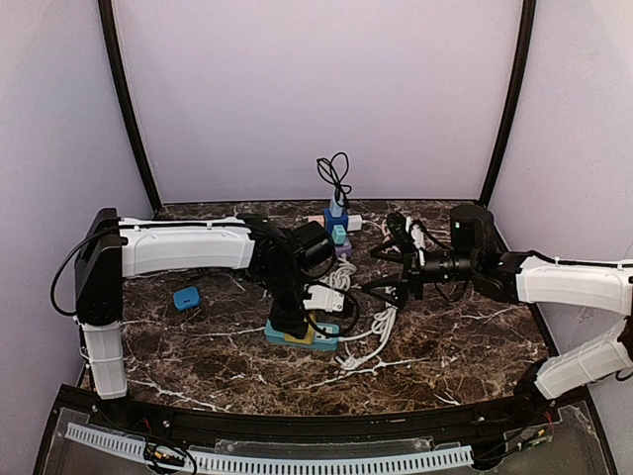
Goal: Insert the plug
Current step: Insert the plug into the socket, then press the plug into the socket.
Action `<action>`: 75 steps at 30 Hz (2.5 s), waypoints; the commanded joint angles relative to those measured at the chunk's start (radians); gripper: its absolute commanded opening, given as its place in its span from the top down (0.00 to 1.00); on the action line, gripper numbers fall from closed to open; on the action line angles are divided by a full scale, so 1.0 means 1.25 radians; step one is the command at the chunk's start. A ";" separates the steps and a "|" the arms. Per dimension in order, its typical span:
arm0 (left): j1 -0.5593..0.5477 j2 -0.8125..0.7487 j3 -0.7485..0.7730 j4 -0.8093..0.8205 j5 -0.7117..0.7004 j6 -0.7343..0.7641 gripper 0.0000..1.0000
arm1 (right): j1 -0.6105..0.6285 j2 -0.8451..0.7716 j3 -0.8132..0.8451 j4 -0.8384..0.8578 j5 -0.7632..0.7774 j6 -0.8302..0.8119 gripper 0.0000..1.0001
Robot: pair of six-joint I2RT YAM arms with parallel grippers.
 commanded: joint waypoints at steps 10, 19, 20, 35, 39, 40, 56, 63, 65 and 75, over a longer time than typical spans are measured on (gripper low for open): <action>-0.002 0.097 -0.112 -0.059 0.005 -0.122 0.99 | -0.005 -0.027 -0.006 0.019 -0.021 0.020 0.01; -0.002 0.076 0.178 -0.186 -0.017 -0.124 0.02 | -0.005 -0.035 0.006 0.016 -0.033 0.047 0.01; -0.002 0.070 0.197 -0.205 -0.038 -0.121 0.01 | -0.006 -0.037 0.010 0.014 -0.036 0.050 0.01; 0.003 -0.076 0.279 -0.289 0.007 -0.078 0.01 | 0.001 -0.032 0.076 -0.020 0.035 0.166 0.04; 0.057 -0.140 0.259 -0.263 0.026 -0.144 0.06 | 0.064 0.067 0.149 -0.067 0.085 0.192 0.16; 0.090 -0.153 0.246 -0.255 0.032 -0.180 0.13 | 0.087 0.091 0.168 -0.083 0.113 0.185 0.17; 0.208 -0.869 -0.542 0.267 0.319 -0.074 0.05 | 0.175 0.350 0.201 0.007 0.002 -0.095 0.01; 0.208 -0.700 -0.844 0.928 0.446 -0.306 0.01 | 0.177 0.381 0.123 0.172 0.031 -0.140 0.01; 0.209 -0.633 -0.898 1.094 0.455 -0.336 0.01 | 0.177 0.403 0.121 0.200 0.022 -0.138 0.01; 0.229 -0.449 -0.957 1.386 0.483 -0.430 0.01 | 0.179 0.490 0.173 0.243 0.034 -0.083 0.06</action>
